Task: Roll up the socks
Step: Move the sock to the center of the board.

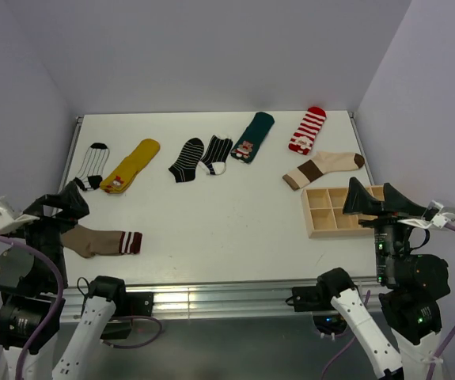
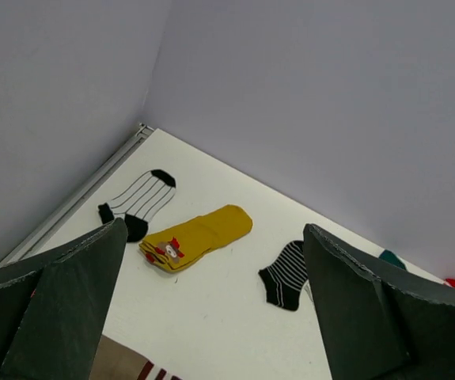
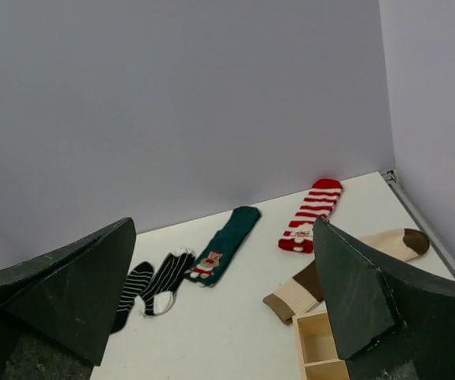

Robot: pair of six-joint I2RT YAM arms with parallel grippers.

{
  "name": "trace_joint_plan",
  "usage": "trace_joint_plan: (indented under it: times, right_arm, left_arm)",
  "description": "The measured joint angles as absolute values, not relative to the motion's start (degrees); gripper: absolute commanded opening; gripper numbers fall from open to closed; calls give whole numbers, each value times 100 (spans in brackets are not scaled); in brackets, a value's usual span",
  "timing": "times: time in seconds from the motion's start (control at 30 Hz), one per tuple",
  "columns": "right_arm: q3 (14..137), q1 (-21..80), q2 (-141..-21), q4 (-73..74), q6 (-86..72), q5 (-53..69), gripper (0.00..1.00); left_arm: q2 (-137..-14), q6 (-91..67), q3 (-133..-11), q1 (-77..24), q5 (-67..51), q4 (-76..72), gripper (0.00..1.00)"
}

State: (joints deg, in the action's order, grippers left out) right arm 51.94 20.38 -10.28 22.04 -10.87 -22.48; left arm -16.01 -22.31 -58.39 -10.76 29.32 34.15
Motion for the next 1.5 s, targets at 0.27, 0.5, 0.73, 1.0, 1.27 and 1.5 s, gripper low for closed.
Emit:
trace_joint_plan:
  times: [0.27,0.5,0.73,1.0,1.27,1.5]
  right_arm:
    - [5194,2038,-1090,2206,-1153,-2217,100]
    - [5194,2038,-1192,2274,-1284,-2156,100]
    - [5177,2038,-1601,2534,-1636,-1822,100]
    - [5009,2038,-1728,2582,-1905,-1361,100]
    - [4783,2038,-1651,2569,-2034,-1197,100]
    - [4644,2038,-1586,2528,-2080,-1109,100]
  left_arm:
    - [-1848,-2276,-5806,-1076,2768,3540,99]
    - [-2259,-2526,-5734,-1076,2665,3721,100]
    - [-3621,-3492,-5465,-1076,2163,4045,99]
    - [-5280,-4718,-4274,-1076,1435,4034,98]
    - [-5594,-5387,-3382,-1076,1271,3492,97]
    - [-6508,-5544,-3111,-1087,993,2827,95]
